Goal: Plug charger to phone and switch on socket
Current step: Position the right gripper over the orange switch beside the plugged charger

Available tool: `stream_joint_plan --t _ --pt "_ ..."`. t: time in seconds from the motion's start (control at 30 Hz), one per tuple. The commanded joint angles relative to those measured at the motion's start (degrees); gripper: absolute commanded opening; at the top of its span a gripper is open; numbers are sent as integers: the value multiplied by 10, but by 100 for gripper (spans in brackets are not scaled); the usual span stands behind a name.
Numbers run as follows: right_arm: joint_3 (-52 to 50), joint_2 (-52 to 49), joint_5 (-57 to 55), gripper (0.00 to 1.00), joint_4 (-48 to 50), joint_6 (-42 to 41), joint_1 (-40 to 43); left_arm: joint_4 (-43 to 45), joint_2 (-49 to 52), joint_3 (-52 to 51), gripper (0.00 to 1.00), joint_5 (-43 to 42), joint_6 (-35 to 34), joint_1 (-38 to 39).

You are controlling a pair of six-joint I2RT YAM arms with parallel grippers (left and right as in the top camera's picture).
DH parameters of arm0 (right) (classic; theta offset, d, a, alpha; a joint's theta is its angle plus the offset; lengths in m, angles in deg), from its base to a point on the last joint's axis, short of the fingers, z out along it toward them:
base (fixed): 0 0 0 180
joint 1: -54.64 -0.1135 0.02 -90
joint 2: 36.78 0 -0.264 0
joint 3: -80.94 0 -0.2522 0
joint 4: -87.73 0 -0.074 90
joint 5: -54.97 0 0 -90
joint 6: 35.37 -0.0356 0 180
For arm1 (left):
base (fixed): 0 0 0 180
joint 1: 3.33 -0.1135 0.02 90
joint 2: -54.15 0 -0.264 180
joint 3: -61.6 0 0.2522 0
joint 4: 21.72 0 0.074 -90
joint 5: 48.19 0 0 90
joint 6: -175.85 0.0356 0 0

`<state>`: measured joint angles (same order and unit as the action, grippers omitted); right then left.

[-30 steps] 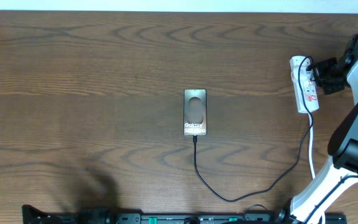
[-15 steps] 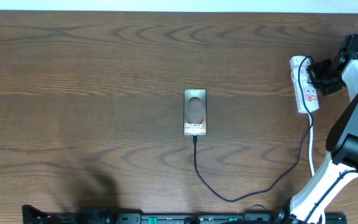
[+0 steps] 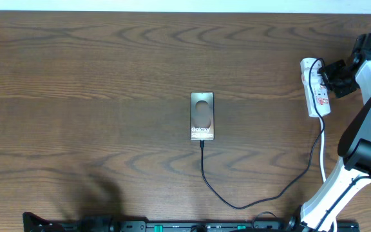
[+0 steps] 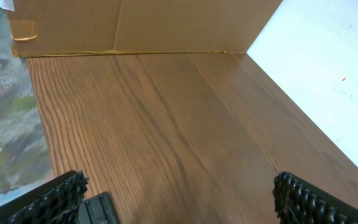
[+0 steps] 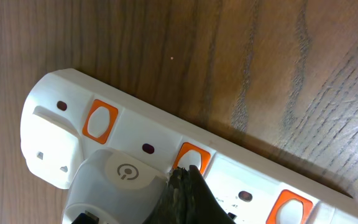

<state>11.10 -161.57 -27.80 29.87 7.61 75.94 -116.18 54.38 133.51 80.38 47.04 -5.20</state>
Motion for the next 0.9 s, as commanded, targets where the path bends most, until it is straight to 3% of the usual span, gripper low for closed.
stream_joint_plan --t 0.0,0.53,0.87 --pt "18 6 4 1 4 14 -7 0 -1 2 98 10 1 -3" --pt "17 6 -61 1 -1 19 -66 0 -1 2 98 10 1 -3" --pt "19 19 -118 1 -19 56 -41 0 -1 2 97 10 1 -3"
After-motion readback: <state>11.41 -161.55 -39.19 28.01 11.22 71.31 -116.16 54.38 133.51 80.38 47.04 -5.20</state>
